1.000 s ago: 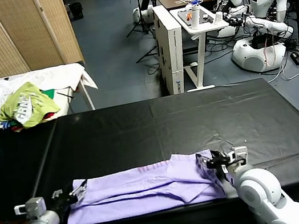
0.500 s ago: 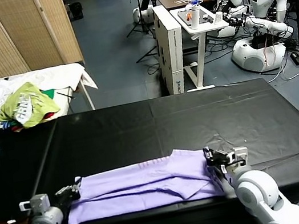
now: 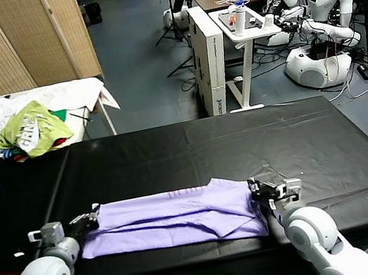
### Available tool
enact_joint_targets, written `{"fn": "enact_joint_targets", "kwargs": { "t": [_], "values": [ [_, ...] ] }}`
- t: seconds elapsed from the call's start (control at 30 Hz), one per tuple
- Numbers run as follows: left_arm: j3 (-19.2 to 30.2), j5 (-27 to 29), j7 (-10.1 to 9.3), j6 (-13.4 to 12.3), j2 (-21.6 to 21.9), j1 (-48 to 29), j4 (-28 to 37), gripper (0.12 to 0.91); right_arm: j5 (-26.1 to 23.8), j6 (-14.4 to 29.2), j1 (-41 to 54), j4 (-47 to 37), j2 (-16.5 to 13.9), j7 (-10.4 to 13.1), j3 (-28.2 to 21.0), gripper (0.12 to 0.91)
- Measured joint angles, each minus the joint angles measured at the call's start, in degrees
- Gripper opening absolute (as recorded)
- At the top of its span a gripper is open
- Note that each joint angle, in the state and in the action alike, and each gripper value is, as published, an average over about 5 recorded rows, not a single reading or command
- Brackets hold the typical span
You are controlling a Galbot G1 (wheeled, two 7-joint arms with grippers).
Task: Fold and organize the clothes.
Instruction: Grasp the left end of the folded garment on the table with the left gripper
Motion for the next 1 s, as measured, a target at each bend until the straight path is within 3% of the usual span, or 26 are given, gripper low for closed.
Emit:
{"fn": "enact_joint_targets", "kwargs": {
  "t": [0.17,0.27,0.33,0.7,1.0],
  "values": [
    [-1.9,-0.5,0.08,0.1,1.2,2.9,-2.0,0.672,1.3,0.0,-1.4,2.4,-2.0,-0.2,1.2,0.846],
    [-3.3,-0.6,0.39,0.1,1.1,4.9,-3.4,0.832,1.8,0.1,-2.2,3.7,-2.8,-0.4,2.0,0.899],
    [-4.3,-0.6,0.91,0.0,0.7,6.3,-4.3,0.886,1.9,0.2,-2.9,4.4,-3.1,-0.7,2.6,0.904],
    [-7.5,-2.4,0.66,0.0,-2.3,9.3,-6.4,0.907,1.9,0.3,-4.7,6.6,-4.0,-0.9,3.9,0.907],
    [-9.2,1.6,2.72,-2.2,-6.7,12.3,-5.4,0.907,2.1,0.3,-5.1,7.7,-4.7,-0.8,4.2,0.907]
  ]
}}
